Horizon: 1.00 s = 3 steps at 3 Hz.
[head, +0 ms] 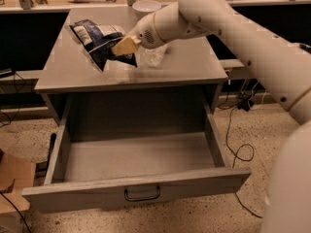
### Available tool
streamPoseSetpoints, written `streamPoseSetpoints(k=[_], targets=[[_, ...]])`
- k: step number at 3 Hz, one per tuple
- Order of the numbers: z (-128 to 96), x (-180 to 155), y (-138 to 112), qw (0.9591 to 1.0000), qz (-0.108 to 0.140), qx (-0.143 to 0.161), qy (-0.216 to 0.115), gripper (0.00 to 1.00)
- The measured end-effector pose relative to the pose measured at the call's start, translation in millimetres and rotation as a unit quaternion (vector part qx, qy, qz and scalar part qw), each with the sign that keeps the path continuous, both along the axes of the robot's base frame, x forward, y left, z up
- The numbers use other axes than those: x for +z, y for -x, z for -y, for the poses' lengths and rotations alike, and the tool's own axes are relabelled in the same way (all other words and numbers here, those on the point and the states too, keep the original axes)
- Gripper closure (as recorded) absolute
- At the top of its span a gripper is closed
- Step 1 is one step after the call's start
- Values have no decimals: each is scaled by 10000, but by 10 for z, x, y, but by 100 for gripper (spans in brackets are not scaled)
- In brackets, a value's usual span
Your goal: Pick blue chip bag from top drawer and place on counter
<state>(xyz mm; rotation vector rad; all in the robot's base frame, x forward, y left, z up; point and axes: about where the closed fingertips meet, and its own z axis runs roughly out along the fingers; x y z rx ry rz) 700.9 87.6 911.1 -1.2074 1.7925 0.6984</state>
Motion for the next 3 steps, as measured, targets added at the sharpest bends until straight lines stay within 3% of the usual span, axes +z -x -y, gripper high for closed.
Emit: streamPoseSetpoints(k=[1,2,3], targets=[[-197,-132,-269,9999,-99,-1,-26,29],[-161,-144,-603,9995,-112,-228,-181,5],[-147,-108,-658,9994,-80,-266,-220,0]])
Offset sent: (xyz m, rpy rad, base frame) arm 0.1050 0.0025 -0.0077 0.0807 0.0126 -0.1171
